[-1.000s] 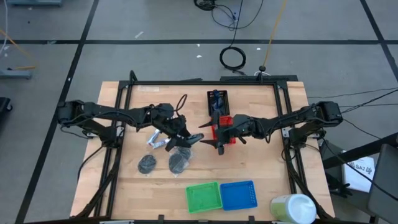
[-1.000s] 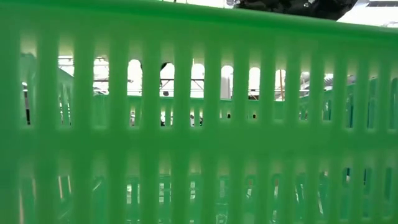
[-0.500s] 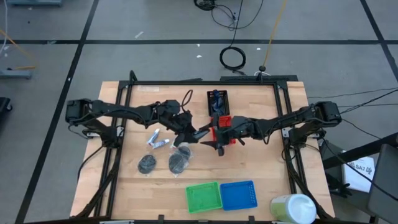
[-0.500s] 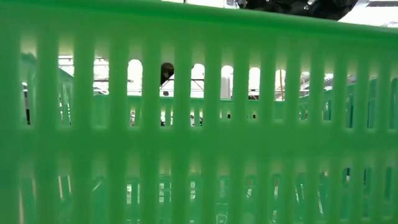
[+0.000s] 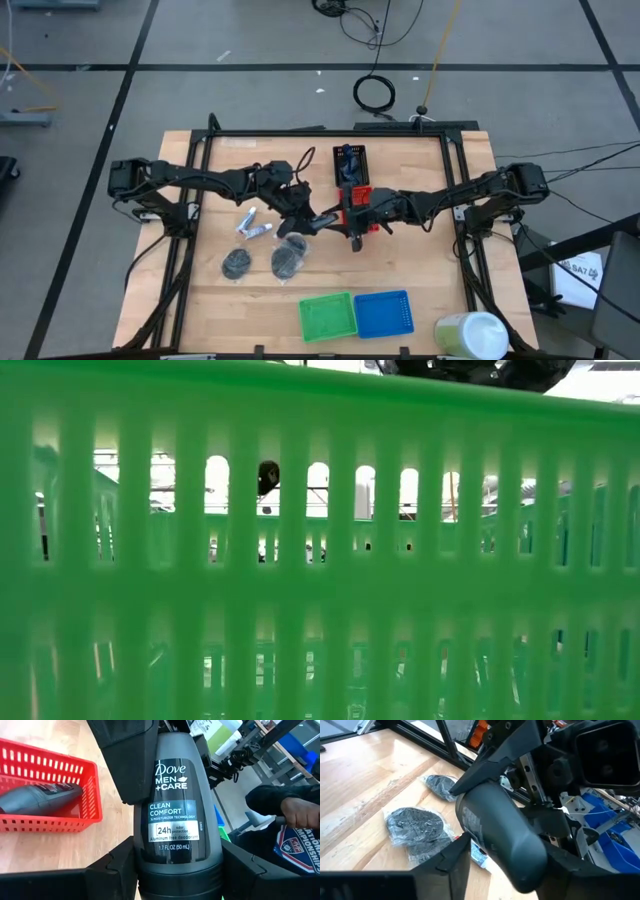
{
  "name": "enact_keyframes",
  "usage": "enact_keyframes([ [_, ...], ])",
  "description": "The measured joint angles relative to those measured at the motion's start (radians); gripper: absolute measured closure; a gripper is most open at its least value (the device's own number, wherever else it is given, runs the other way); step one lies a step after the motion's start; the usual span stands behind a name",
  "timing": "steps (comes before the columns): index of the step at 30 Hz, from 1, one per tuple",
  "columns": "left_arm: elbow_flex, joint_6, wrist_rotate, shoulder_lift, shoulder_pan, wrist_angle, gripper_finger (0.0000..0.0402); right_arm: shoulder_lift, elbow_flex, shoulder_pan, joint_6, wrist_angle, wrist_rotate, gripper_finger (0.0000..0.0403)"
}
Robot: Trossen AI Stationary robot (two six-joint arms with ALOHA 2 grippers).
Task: Pick & Place Travel size toiletries
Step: Put the gray deodorant into the red bin
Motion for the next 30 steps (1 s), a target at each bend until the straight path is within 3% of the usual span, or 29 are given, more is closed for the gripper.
enact_keyframes([
  [6,0.000,0.000,0.018,0.000,-0.001,-0.006,0.0206,0.000,0.000,-0.002,-0.008,0.000,-0.064,0.0278],
  [11,0.000,0.000,0.017,0.000,-0.002,-0.010,0.0196,0.000,0.000,-0.001,-0.013,0.003,-0.069,0.0283],
  [24,-0.002,0.002,-0.027,0.003,0.002,-0.027,0.0195,-0.005,0.003,0.000,0.035,0.135,-0.077,0.0197],
  [30,-0.002,0.006,-0.010,0.001,0.001,-0.021,0.0207,-0.002,0.002,-0.001,0.028,0.087,-0.073,0.0189],
])
